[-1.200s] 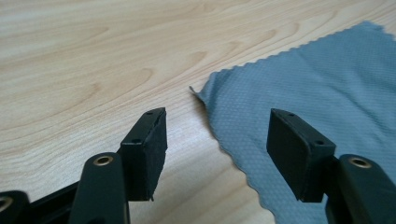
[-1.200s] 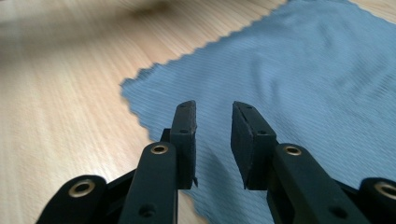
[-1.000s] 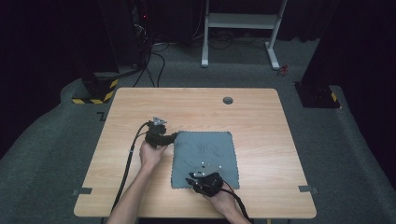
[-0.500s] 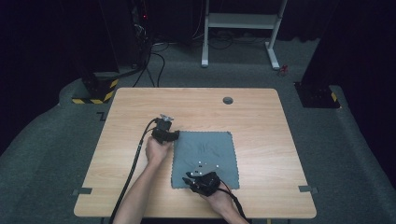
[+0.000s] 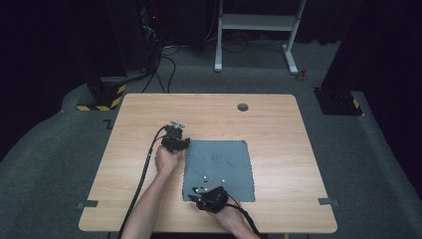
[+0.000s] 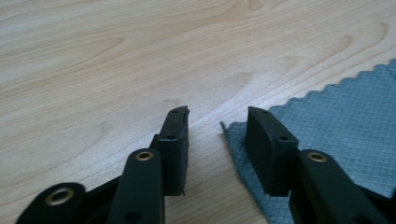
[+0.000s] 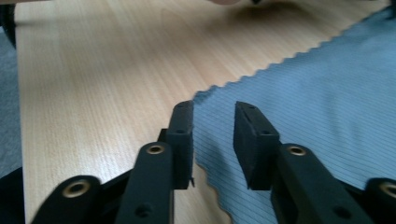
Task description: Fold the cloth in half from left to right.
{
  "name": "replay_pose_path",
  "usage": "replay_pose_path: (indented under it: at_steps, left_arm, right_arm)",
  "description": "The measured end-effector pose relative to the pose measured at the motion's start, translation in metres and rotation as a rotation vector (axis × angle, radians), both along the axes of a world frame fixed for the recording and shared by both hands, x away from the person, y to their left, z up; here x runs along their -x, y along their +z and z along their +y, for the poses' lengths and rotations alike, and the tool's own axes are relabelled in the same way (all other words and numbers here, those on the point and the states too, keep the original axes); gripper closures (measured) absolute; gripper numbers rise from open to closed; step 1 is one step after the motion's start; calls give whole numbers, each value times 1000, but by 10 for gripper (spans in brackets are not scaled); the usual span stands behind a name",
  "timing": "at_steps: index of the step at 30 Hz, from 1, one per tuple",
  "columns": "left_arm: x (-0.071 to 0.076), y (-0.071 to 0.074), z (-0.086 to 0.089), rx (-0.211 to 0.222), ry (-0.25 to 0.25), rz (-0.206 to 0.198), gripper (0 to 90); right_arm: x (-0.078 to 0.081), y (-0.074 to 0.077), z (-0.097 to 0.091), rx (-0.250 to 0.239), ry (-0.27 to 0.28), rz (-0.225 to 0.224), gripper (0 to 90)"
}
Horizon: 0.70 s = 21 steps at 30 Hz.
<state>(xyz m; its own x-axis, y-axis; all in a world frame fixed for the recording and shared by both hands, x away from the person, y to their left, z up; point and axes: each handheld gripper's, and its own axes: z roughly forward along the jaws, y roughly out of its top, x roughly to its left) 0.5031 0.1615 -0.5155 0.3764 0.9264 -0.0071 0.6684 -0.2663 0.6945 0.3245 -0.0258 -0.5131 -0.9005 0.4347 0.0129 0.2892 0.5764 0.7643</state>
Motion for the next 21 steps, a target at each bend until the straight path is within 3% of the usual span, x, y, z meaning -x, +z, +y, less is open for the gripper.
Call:
replay_pose_path:
  at_steps: [7,12,21]
  left_arm:
    - [-2,2,-1,-2,-27,15,653]
    - [-2,1,-3,-1,-32,11,694]
    - [-3,1,-6,9,-48,10,796]
  right_arm:
    - [3,-4,16,34,33,-15,581]
    - [6,-9,28,89,43,-37,569]
    - [6,-9,29,90,30,-43,764]
